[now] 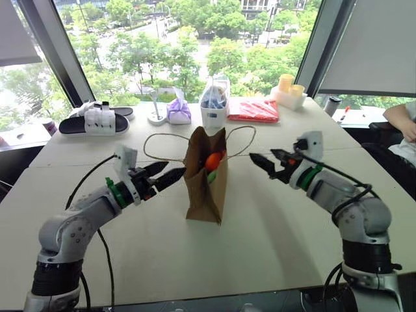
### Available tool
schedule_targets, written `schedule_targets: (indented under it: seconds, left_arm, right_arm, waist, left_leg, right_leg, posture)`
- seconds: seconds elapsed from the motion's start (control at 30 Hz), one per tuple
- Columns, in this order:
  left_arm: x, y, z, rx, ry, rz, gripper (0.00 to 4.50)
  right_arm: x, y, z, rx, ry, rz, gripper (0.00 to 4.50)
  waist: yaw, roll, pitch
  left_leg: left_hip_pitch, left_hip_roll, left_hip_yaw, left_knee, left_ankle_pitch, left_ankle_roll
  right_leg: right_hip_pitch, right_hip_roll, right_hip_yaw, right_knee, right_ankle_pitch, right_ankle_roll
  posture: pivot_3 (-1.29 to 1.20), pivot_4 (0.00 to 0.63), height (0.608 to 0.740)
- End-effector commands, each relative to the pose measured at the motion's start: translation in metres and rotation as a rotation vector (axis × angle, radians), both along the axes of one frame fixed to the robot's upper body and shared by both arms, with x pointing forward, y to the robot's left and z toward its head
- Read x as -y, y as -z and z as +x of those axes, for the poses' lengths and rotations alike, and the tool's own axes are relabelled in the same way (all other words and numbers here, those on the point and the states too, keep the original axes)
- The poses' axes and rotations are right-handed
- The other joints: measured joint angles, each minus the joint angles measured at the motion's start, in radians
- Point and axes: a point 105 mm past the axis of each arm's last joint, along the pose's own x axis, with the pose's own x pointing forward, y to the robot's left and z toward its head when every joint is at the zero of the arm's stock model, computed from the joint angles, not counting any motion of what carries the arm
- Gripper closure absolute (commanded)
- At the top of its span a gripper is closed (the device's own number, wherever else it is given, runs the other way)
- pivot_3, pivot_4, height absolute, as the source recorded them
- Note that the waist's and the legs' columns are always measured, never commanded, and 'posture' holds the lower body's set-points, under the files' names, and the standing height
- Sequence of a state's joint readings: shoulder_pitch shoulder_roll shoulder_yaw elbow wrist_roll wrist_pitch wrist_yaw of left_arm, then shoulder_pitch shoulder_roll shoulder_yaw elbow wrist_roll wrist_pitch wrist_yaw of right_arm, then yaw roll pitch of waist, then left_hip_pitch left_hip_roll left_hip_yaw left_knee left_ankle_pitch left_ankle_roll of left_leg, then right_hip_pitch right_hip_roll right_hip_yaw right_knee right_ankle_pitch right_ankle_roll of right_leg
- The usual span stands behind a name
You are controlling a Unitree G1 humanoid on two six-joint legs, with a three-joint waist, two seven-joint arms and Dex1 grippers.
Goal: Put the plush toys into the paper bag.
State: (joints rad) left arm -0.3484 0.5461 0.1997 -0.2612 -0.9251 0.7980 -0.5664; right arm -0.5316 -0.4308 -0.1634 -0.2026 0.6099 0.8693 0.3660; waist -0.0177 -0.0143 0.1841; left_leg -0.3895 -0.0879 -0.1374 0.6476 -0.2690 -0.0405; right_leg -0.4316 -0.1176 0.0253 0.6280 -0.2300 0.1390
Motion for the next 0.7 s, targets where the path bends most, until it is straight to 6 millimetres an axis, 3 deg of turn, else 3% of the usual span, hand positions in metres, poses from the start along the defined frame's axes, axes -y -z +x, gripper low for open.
schedule_targets:
  seconds: [0.03,0.1,0.33,0.7]
  left_arm:
    - [0.003,-0.008,-0.019,0.036,0.083,0.012,0.0]
    - [0.005,-0.009,-0.029,0.027,0.119,0.012,0.0]
    - [0.022,-0.002,-0.039,0.015,0.183,0.027,0.0]
    - [0.058,0.013,-0.029,0.018,0.186,0.125,0.0]
  right_arm:
    - [-0.015,-0.016,-0.006,0.089,-0.054,-0.019,0.27]
    - [-0.026,-0.012,-0.009,0.083,-0.093,-0.029,0.92]
    - [-0.05,-0.003,-0.012,0.067,-0.152,-0.027,4.46]
    - [-0.066,0.006,-0.012,0.056,-0.183,-0.053,4.46]
  waist:
    - [0.002,0.0,0.0]
    - [0.003,0.0,0.0]
    - [0.005,0.0,0.0]
    - [0.004,0.0,0.0]
  left_leg:
    - [0.0,0.0,0.0,0.0,0.0,0.0]
    - [0.0,0.0,-0.001,0.0,0.0,0.0]
    - [0.0,0.0,-0.002,0.0,0.0,0.0]
    - [0.0,0.0,-0.002,0.0,0.0,0.0]
  right_leg:
    - [0.0,0.0,0.0,0.0,0.0,0.0]
    - [0.0,0.0,0.0,0.0,0.0,0.0]
    - [0.0,0.0,0.0,0.0,0.0,0.0]
    - [0.0,0.0,0.0,0.0,0.0,0.0]
  posture:
    - [0.0,0.15,0.74]
    - [0.0,0.15,0.74]
    - [0.0,0.15,0.74]
    - [0.0,0.15,0.74]
